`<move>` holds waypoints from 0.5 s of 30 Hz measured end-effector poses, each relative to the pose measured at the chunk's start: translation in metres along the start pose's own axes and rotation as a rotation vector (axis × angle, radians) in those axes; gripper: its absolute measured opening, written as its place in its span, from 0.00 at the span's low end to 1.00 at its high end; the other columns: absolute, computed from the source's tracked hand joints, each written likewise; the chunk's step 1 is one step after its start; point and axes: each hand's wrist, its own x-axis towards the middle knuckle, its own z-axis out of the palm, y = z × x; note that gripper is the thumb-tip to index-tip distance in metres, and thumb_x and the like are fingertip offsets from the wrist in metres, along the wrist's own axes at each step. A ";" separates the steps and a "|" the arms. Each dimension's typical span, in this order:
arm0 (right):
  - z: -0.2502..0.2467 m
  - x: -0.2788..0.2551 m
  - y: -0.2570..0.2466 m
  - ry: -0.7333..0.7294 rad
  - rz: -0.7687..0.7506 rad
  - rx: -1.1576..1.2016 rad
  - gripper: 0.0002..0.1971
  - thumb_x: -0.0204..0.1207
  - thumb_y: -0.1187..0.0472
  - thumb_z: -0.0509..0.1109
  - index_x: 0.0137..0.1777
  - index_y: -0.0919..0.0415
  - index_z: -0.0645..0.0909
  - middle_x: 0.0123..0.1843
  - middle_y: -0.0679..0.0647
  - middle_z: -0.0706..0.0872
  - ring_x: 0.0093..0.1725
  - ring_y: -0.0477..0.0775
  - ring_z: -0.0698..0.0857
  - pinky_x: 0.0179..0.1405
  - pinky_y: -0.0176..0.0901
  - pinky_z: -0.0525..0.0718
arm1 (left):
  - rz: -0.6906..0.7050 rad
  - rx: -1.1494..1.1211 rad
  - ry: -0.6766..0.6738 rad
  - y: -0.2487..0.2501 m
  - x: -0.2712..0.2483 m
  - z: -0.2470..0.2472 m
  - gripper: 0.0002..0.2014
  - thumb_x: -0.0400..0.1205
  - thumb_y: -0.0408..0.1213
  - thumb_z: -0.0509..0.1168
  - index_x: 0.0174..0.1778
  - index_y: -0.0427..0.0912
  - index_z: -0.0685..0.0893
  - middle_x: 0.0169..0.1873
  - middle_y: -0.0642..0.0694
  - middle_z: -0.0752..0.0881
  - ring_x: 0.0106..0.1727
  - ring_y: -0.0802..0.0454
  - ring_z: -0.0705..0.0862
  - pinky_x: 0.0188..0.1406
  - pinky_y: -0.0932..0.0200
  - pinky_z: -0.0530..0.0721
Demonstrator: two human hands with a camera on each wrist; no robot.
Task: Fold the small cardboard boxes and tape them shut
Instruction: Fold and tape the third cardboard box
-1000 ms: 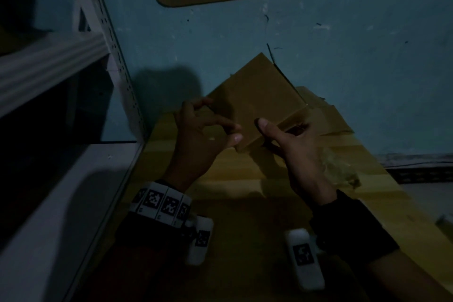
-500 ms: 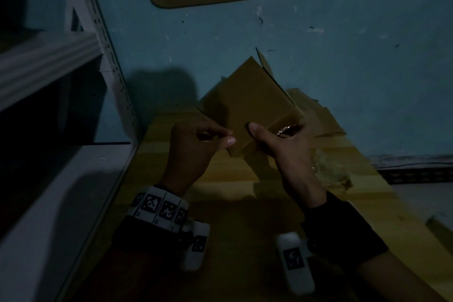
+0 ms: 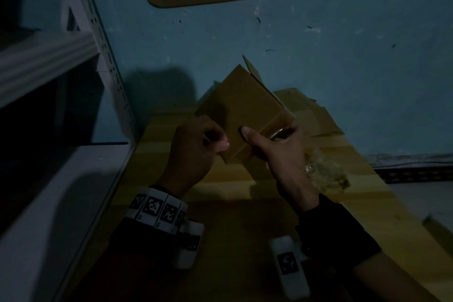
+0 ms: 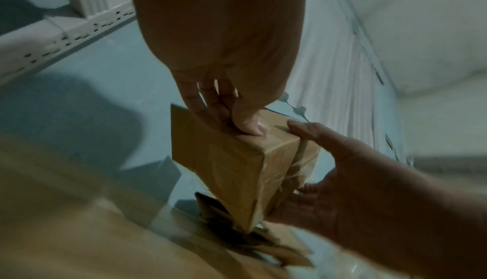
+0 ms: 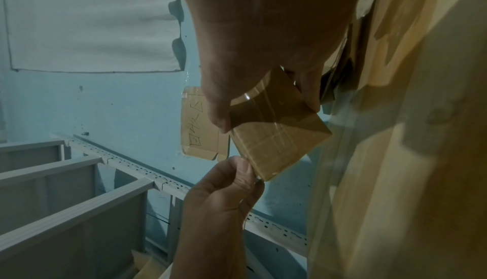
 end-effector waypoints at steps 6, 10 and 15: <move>-0.001 0.001 0.000 -0.025 0.024 -0.017 0.50 0.49 0.37 0.90 0.70 0.53 0.72 0.63 0.47 0.86 0.60 0.49 0.89 0.57 0.55 0.90 | 0.086 0.099 -0.070 -0.005 0.003 0.001 0.15 0.72 0.30 0.77 0.34 0.53 0.78 0.37 0.58 0.80 0.41 0.61 0.79 0.39 0.60 0.78; -0.006 0.000 -0.008 -0.025 0.014 -0.044 0.46 0.59 0.43 0.88 0.72 0.50 0.67 0.62 0.44 0.83 0.60 0.46 0.86 0.58 0.50 0.89 | 0.010 -0.023 -0.130 -0.010 0.001 -0.003 0.10 0.72 0.35 0.78 0.41 0.48 0.82 0.40 0.57 0.83 0.43 0.64 0.82 0.39 0.70 0.77; -0.013 0.002 -0.017 -0.010 -0.065 -0.122 0.41 0.65 0.44 0.85 0.72 0.51 0.66 0.59 0.40 0.80 0.53 0.39 0.84 0.41 0.33 0.85 | -0.094 -0.121 -0.008 -0.007 0.006 -0.010 0.27 0.71 0.42 0.80 0.63 0.51 0.76 0.60 0.54 0.78 0.57 0.72 0.77 0.51 0.75 0.78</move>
